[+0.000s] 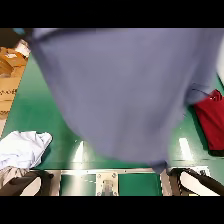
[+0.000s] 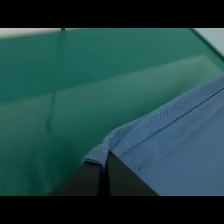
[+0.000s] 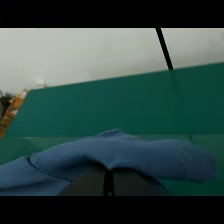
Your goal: Fold the shirts.
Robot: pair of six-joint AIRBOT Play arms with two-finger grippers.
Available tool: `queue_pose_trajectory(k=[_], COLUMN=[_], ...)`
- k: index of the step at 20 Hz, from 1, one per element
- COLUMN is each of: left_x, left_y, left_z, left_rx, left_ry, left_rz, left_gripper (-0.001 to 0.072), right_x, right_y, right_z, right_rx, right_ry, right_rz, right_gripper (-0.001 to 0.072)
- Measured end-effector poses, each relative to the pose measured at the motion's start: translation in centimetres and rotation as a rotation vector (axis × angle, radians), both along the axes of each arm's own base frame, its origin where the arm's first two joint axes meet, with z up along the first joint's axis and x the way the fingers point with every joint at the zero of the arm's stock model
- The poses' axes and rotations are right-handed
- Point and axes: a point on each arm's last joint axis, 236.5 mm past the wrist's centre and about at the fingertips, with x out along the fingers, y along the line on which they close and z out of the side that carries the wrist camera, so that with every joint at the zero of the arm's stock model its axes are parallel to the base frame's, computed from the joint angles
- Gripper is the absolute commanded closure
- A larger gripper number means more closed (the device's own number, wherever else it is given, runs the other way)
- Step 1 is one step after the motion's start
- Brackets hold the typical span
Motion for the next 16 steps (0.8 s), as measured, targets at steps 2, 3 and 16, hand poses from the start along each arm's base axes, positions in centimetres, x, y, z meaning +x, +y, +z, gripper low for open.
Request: queue_pose_trajectory(k=[2,3,16], left_x=[4.0,5.7,13.5], left_y=[0.2,0.0,0.7], left_z=[-5.7,-8.0,-25.9], left_rx=[-0.032,-0.05,-0.176], left_ry=[0.102,0.137,0.473], left_rz=[0.009,0.009,0.074], left_gripper=[0.069,0.069,0.0499], right_x=[4.4,6.2,8.6], right_y=[0.6,0.9,-4.3], right_z=[-6.8,-10.2,-29.5], right_rx=[0.016,0.02,0.134], right_ry=[0.121,0.18,0.63], right_rz=[0.035,0.048,0.021], right_gripper=[0.0694,0.0694,0.0694])
